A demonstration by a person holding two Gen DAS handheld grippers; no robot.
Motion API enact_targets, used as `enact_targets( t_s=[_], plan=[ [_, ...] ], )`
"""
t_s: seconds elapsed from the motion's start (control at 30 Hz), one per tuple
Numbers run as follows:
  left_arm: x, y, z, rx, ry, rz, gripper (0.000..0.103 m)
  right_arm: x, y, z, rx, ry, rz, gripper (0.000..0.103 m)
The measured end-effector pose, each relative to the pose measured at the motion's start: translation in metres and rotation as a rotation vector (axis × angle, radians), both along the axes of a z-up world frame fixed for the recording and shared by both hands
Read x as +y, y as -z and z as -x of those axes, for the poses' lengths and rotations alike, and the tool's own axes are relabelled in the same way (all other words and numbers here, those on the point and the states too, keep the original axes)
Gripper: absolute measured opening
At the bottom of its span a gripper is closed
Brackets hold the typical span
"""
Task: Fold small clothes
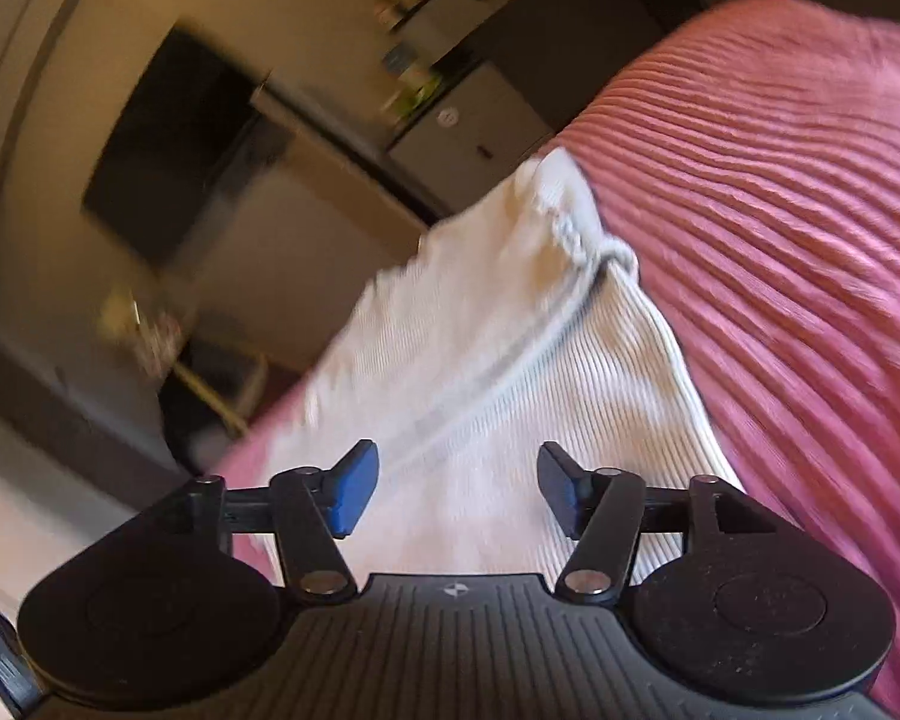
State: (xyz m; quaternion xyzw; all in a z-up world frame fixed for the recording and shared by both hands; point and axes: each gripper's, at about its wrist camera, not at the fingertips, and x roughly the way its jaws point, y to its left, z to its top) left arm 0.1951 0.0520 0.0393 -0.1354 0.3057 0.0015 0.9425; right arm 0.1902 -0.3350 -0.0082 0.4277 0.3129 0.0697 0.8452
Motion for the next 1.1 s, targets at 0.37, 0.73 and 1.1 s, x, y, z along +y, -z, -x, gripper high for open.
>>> enact_targets(
  t_s=[0.37,0.73,1.1],
  plan=[
    [-0.028,0.029,-0.108,0.012,-0.069,-0.103,0.073,-0.015,0.049,-0.102,0.117,0.100,-0.029,0.033],
    [-0.016,0.059,-0.100,0.132,-0.119,-0.157,0.040,-0.007,0.040,-0.102,0.084,0.002,0.329,0.015],
    [0.028,0.043,0.078,0.213,-0.006,-0.061,0.082,-0.033,-0.003,0.063,0.116,-0.246,0.288,0.046]
  ],
)
